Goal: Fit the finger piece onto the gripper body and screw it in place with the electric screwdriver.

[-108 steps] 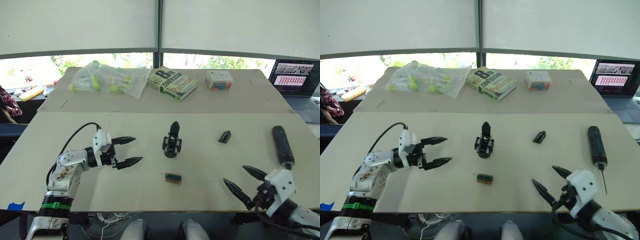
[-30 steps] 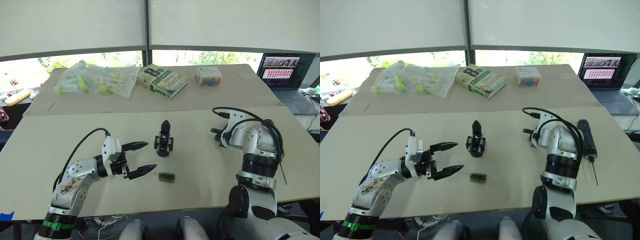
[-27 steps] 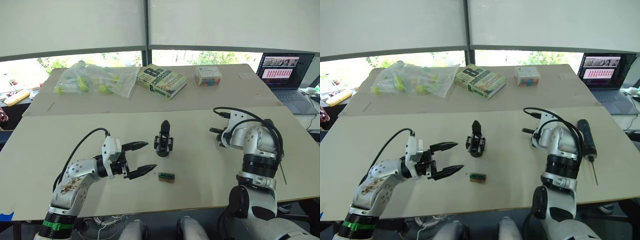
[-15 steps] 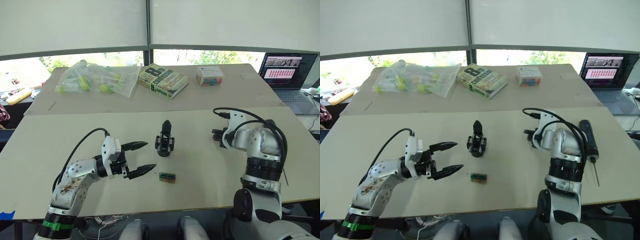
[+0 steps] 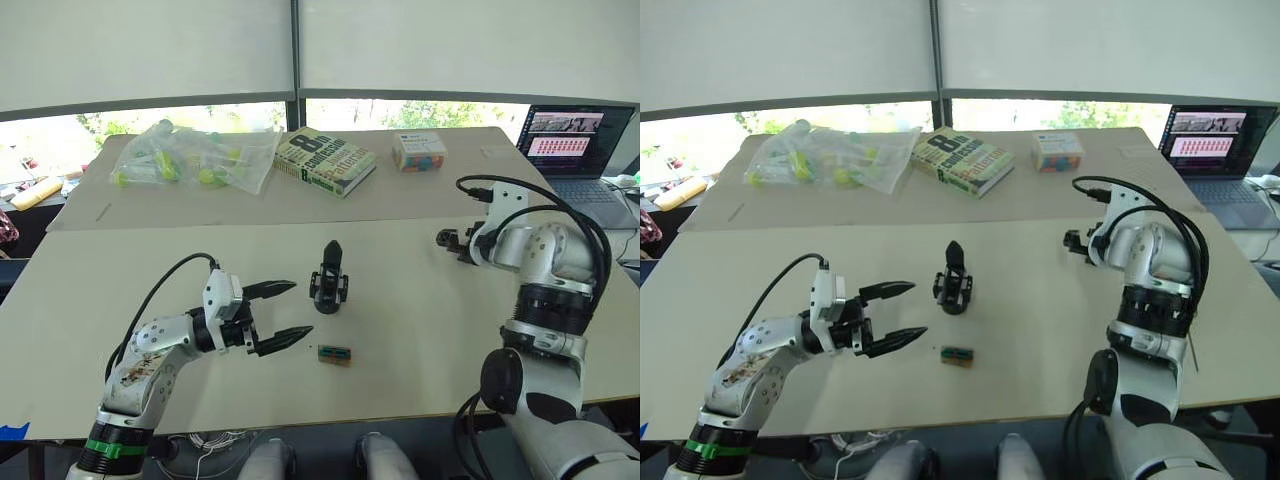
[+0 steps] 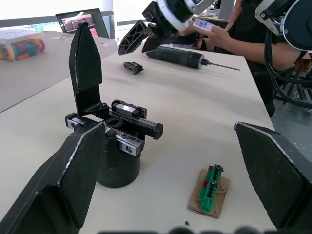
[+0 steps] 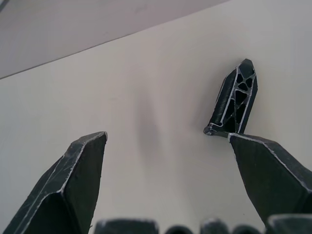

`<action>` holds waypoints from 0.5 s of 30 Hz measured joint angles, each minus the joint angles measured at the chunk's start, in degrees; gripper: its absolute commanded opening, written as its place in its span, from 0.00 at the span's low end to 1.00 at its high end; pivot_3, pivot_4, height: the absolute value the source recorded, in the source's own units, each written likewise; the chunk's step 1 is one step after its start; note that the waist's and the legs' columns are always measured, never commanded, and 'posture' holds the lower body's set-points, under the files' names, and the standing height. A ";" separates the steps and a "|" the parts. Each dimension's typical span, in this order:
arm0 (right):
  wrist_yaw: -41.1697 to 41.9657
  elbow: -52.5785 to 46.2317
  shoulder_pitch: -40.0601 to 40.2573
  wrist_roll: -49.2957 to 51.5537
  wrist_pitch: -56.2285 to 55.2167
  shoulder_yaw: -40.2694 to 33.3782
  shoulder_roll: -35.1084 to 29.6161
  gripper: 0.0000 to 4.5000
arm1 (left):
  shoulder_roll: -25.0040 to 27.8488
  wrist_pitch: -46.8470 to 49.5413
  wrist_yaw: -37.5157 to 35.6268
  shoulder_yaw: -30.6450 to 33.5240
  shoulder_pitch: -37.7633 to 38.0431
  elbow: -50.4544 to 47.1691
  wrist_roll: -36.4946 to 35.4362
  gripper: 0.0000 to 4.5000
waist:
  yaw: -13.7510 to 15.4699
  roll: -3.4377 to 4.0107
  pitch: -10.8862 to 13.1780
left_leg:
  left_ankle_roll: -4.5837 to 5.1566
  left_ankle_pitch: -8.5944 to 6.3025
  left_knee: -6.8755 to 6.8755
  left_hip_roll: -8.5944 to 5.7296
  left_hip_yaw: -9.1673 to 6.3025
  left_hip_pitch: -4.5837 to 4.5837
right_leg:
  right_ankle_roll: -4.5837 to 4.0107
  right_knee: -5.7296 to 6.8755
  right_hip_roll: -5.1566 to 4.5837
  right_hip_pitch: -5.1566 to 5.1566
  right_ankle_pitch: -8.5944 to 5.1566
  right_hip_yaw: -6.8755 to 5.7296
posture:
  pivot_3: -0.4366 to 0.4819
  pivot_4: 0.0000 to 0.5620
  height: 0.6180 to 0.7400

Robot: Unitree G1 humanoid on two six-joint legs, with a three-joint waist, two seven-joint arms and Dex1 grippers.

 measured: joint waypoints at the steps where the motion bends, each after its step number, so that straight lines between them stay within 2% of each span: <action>1: -0.37 2.36 -0.71 -0.19 -1.20 -0.02 -0.10 0.99 | 0.00 0.00 -0.08 0.00 -0.02 0.03 0.00 1.00 | 0.00 0.00 0.00 | 0.00 0.00 0.00 -0.01 0.01 -0.01 | 0.00 -0.01 -0.01 0.00 0.00 0.00 | 0.48 0.27 1.00; 7: -3.42 17.10 -4.17 -1.49 -12.08 -0.03 -1.35 0.99 | 0.01 0.11 -0.17 -0.02 -0.04 0.20 -0.01 1.00 | 0.04 0.00 0.00 | 0.00 0.00 -0.03 0.00 0.02 -0.04 | 0.00 -0.05 -0.01 -0.01 0.00 0.00 | 0.48 0.27 1.00; 15: -4.15 27.91 -7.93 -1.90 -20.90 1.25 -3.56 0.99 | 0.07 0.20 0.28 0.05 0.72 -0.33 -0.05 1.00 | -0.09 0.01 0.01 | 0.00 0.00 -0.06 0.01 0.03 -0.06 | 0.00 -0.14 -0.01 0.00 0.00 0.00 | 0.48 0.27 1.00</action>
